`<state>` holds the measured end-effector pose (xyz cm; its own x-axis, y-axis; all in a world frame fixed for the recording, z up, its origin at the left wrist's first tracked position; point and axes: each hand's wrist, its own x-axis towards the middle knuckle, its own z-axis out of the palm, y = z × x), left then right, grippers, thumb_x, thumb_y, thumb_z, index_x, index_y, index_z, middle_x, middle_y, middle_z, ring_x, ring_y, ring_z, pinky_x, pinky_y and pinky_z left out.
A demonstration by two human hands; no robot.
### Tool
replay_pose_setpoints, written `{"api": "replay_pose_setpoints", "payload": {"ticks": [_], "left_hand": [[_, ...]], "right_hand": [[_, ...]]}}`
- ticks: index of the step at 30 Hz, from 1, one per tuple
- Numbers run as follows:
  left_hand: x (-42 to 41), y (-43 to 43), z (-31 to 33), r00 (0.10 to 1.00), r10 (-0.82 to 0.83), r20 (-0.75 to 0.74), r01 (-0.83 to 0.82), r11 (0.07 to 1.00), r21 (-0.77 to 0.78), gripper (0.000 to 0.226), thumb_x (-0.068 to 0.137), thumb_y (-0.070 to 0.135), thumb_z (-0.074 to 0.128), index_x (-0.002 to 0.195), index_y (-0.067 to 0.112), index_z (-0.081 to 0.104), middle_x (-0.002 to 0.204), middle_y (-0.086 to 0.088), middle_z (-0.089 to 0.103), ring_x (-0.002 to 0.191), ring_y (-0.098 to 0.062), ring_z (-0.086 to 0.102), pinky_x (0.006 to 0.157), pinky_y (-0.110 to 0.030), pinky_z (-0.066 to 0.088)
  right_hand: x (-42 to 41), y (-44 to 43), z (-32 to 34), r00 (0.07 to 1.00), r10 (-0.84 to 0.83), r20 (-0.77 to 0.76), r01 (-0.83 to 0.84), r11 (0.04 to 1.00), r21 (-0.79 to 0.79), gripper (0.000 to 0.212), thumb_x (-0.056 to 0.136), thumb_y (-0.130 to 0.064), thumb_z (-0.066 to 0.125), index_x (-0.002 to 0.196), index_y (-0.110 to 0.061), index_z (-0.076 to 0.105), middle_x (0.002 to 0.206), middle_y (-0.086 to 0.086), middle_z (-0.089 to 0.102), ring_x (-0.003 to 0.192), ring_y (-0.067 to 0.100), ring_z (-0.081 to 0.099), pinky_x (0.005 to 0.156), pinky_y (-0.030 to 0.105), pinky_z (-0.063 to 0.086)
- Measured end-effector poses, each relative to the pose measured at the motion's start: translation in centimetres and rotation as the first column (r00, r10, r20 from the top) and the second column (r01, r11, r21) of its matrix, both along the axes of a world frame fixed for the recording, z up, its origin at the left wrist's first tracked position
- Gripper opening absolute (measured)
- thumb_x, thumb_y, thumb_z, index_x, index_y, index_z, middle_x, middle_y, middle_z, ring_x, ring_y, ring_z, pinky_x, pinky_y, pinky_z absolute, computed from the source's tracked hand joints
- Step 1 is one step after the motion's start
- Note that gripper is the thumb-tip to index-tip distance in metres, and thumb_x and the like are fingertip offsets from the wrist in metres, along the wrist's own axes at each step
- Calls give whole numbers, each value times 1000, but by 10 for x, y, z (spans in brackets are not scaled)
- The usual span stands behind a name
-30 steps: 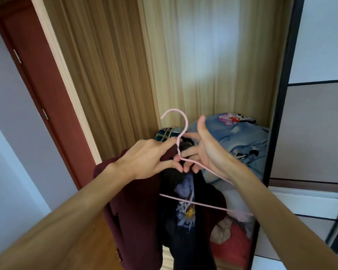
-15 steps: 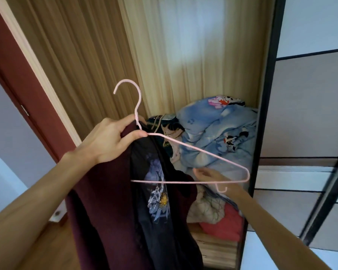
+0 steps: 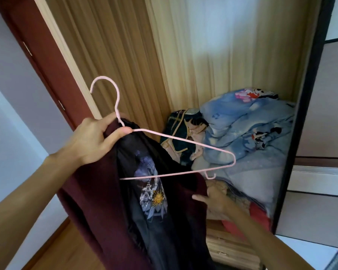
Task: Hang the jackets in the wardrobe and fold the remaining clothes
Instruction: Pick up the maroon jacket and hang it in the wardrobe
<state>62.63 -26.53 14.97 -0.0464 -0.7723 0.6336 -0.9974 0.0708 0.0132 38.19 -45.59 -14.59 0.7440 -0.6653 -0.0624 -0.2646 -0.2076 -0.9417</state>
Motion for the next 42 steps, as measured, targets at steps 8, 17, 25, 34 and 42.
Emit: {"api": "replay_pose_setpoints", "payload": {"ticks": [8,17,25,34,42], "left_hand": [[25,21,-17,999,43,-7,-43,998,40,52,90,64,50,116,23,69,57,26,58,73,-15,65,63,-8,41],[37,12,-34,992,120,-25,-119,992,52,56,85,84,36,124,48,54,74,1,73,80,-25,73,73,-41,58],[-16,-10,-17,992,91,-83,-103,984,-143,51,85,77,39,117,44,63,63,-1,69,70,-25,69,62,-34,54],[-60,-30,0,985,-54,-166,21,981,-195,56,88,79,35,104,34,65,52,6,60,54,-16,64,57,-37,53],[-37,-23,30,953,-102,-284,3,944,-330,36,90,58,60,90,23,65,63,3,64,69,-28,63,65,-38,52]], "right_hand": [[-44,-26,106,983,-114,143,144,966,-214,11,89,-19,72,97,-11,74,88,-5,76,80,4,68,76,15,50],[-47,-21,241,901,-84,426,275,869,-410,13,96,-15,64,96,-4,71,83,-3,68,75,-1,59,70,19,45],[-20,43,301,918,130,375,139,781,-609,16,97,-20,63,108,-27,73,88,-22,72,85,-11,64,79,10,46],[-14,94,357,933,147,328,115,743,-660,26,98,-47,52,90,-31,71,76,-20,69,70,-4,62,66,14,43],[-69,57,345,973,-114,-202,-105,562,-820,72,73,-94,16,111,-50,59,115,-12,48,114,6,45,99,31,37]]}}
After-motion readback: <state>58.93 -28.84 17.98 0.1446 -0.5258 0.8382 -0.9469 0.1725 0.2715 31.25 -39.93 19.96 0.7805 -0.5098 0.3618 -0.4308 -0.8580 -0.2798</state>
